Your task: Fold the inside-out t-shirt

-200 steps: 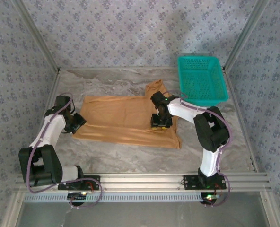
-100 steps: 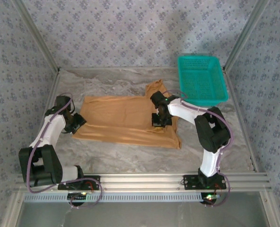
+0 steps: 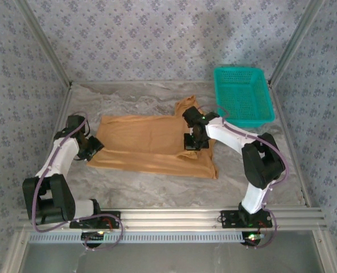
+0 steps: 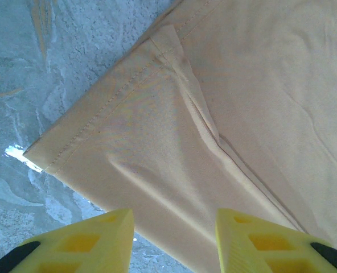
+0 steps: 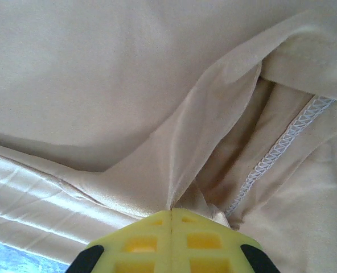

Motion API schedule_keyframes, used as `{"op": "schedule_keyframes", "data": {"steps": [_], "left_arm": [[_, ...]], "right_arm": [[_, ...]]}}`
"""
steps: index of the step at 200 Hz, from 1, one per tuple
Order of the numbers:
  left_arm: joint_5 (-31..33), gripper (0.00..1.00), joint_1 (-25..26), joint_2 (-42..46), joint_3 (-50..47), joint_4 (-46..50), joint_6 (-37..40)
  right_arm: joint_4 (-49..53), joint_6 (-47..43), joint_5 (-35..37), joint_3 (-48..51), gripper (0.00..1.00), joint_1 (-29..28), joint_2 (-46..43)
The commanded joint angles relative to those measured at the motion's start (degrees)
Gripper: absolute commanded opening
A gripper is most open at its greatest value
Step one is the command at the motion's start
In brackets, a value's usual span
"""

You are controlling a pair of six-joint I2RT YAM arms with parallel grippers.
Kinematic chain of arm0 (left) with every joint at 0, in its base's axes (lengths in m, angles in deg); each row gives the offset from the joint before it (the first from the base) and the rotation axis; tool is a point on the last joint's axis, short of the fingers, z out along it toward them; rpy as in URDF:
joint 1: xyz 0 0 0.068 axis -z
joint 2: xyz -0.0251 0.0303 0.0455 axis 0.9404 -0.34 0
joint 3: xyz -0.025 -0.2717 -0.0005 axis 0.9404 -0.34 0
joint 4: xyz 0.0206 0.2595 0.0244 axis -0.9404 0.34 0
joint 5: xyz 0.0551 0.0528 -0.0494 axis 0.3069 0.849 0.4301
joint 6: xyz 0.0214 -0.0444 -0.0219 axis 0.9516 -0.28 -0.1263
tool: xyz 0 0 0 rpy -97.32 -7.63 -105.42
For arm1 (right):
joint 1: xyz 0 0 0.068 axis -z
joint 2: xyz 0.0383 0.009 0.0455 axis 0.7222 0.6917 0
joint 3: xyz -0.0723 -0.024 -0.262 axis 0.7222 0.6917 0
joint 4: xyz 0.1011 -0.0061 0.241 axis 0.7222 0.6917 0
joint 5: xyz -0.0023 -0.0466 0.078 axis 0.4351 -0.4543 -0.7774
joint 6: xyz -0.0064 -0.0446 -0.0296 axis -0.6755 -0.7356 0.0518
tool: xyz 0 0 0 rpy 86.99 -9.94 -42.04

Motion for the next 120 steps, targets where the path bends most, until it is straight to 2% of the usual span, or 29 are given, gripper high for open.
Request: {"op": "schedule_keyframes", "data": {"steps": [1, 33, 53, 82, 91, 100, 120], "left_arm": [[0.30, 0.42, 0.35, -0.38, 0.43, 0.41, 0.26], [0.21, 0.42, 0.34, -0.93, -0.30, -0.12, 0.17], [0.20, 0.42, 0.40, -1.22, -1.13, -0.72, 0.15], [0.12, 0.42, 0.40, -1.76, -2.27, -1.63, 0.16], [0.07, 0.42, 0.55, -1.81, -2.54, -1.88, 0.13], [0.08, 0.42, 0.61, -1.94, -2.79, -2.07, 0.19], [0.22, 0.42, 0.76, -2.11, -3.00, -2.09, 0.44]], "right_arm": [[2.60, -1.06, 1.56, -3.64, 0.00, -0.46, -0.95], [3.85, -1.81, 1.33, -9.52, 0.00, -0.55, 3.27], [5.20, -2.76, 0.75, -14.71, 0.00, 0.02, 8.85], [10.10, -6.07, 0.98, -28.25, 0.02, 1.45, 19.27], [11.44, -6.83, 0.30, -32.25, 0.11, 1.94, 22.03], [13.25, -7.92, 0.28, -36.14, 0.32, 2.39, 24.07], [15.79, -8.40, 2.10, -38.92, 0.38, 2.89, 23.89]]}}
